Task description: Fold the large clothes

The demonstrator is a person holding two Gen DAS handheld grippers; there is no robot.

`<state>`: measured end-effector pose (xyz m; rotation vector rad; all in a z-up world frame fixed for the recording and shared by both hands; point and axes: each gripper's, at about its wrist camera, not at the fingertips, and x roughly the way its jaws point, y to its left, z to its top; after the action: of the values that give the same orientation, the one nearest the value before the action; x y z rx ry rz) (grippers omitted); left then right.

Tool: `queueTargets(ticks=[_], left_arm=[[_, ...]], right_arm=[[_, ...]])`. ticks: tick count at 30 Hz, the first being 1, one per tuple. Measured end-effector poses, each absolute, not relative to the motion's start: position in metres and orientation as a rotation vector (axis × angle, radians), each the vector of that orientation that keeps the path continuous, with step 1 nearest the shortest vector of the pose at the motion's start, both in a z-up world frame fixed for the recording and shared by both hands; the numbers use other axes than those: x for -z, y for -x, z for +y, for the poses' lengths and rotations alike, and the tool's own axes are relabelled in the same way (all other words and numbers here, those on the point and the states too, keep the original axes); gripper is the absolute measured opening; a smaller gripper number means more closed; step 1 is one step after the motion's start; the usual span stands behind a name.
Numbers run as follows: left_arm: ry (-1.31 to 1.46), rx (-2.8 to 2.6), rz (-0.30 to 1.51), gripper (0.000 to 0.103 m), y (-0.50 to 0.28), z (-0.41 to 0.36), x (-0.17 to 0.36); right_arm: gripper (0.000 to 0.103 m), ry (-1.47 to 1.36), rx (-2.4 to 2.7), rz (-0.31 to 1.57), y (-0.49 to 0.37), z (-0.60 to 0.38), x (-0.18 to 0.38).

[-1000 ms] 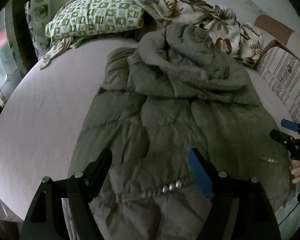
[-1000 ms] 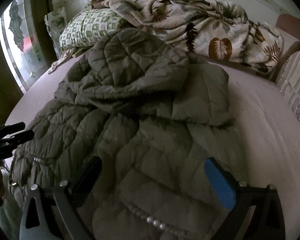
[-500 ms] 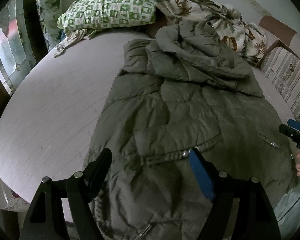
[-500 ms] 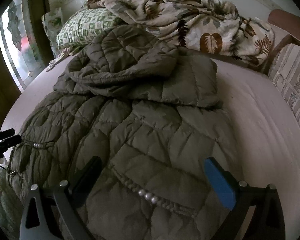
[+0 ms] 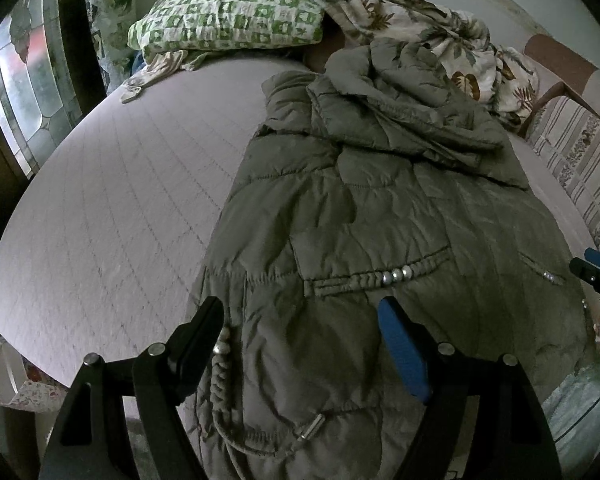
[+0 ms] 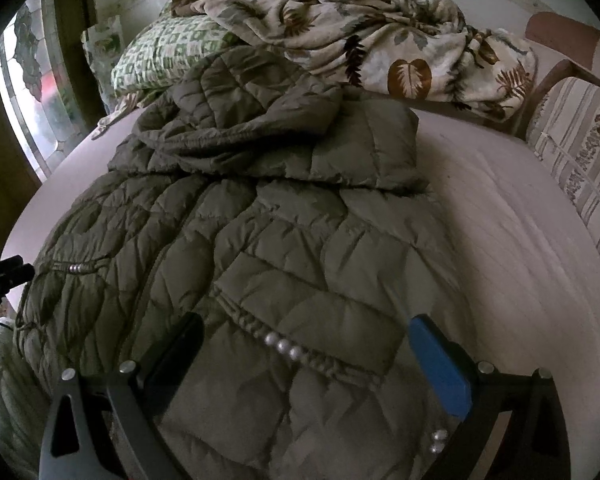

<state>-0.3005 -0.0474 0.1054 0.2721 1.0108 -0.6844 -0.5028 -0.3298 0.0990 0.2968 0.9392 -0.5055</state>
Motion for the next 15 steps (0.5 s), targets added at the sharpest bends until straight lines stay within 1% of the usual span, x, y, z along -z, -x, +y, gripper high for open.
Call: queueTargets(ticks=[15], left_arm=[[-0.243,0.646,1.035,0.08,0.299,-0.014,-0.103]], right_arm=[[0.103,-0.32,0.537,0.935,0.535,-0.33,-0.102]])
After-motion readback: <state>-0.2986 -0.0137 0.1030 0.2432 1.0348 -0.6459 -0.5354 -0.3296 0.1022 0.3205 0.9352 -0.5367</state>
